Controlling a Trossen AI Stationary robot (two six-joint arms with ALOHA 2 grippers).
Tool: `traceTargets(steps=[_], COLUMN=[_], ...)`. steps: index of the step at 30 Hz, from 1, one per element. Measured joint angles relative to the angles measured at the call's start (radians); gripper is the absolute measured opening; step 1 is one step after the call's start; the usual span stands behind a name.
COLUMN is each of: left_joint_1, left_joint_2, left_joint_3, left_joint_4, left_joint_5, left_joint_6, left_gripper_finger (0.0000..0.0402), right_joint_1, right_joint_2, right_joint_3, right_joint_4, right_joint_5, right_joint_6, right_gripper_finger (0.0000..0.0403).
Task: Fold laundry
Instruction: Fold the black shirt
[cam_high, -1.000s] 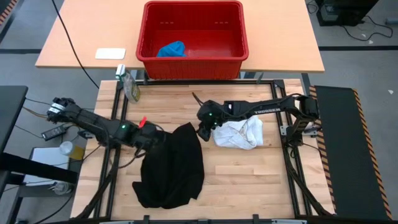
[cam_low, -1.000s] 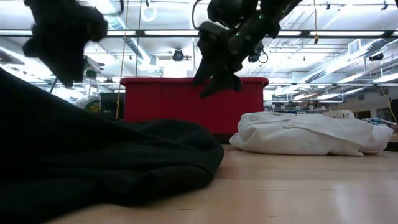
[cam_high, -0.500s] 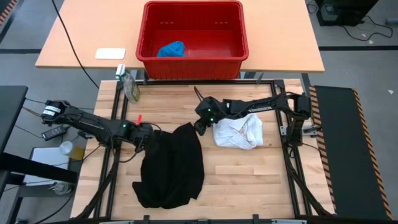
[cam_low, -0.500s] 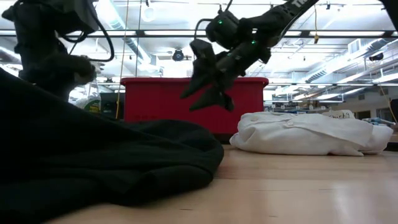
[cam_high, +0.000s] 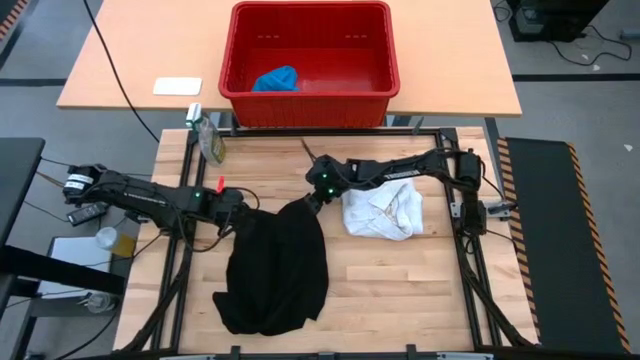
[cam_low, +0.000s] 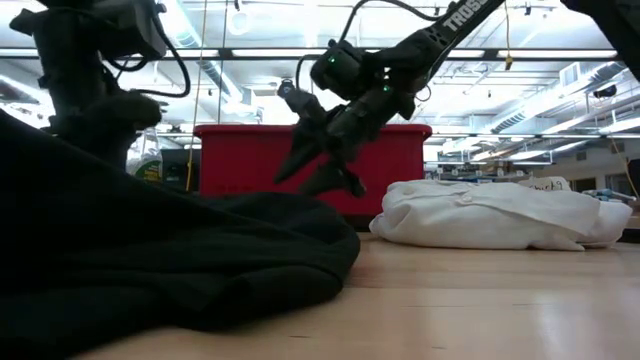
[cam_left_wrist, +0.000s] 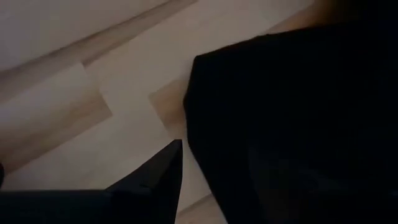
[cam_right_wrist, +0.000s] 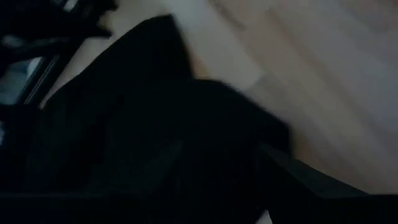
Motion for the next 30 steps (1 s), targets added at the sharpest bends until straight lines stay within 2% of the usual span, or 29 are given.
traceTargets(steps=[7, 11, 14, 17, 19, 22, 25, 30], left_joint_1=[0.010, 0.019, 0.016, 0.015, 0.015, 0.015, 0.015, -0.005], left_joint_2=[0.013, 0.013, 0.013, 0.003, -0.001, -0.014, -0.045, -0.106], left_joint_3=[-0.099, -0.125, -0.130, -0.130, -0.123, -0.087, -0.025, 0.055], left_joint_4=[0.150, 0.168, 0.169, 0.184, 0.184, 0.134, 0.010, -0.214], left_joint_5=[0.038, 0.008, 0.009, 0.013, 0.012, 0.012, 0.007, -0.016], left_joint_6=[-0.010, -0.005, 0.051, 0.087, 0.096, 0.130, 0.164, 0.145], left_gripper_finger=[0.0182, 0.0171, 0.0123, 0.0036, 0.0013, 0.0004, 0.0002, 0.0001], right_joint_1=[0.008, 0.008, 0.012, 0.010, 0.001, -0.017, -0.035, -0.064], right_joint_2=[0.086, 0.096, 0.093, 0.087, 0.076, 0.037, -0.022, -0.124], right_joint_3=[0.000, 0.000, 0.000, 0.000, 0.000, 0.000, 0.000, 0.001], right_joint_4=[0.103, 0.101, 0.114, 0.129, 0.133, 0.101, 0.034, -0.183], right_joint_5=[-0.068, -0.060, -0.027, -0.031, -0.058, -0.079, -0.081, -0.032], right_joint_6=[0.061, 0.060, 0.015, 0.016, 0.018, 0.009, -0.036, -0.109], right_gripper_finger=[0.0184, 0.0152, 0.0096, 0.0022, 0.0014, 0.0010, 0.0007, 0.0005])
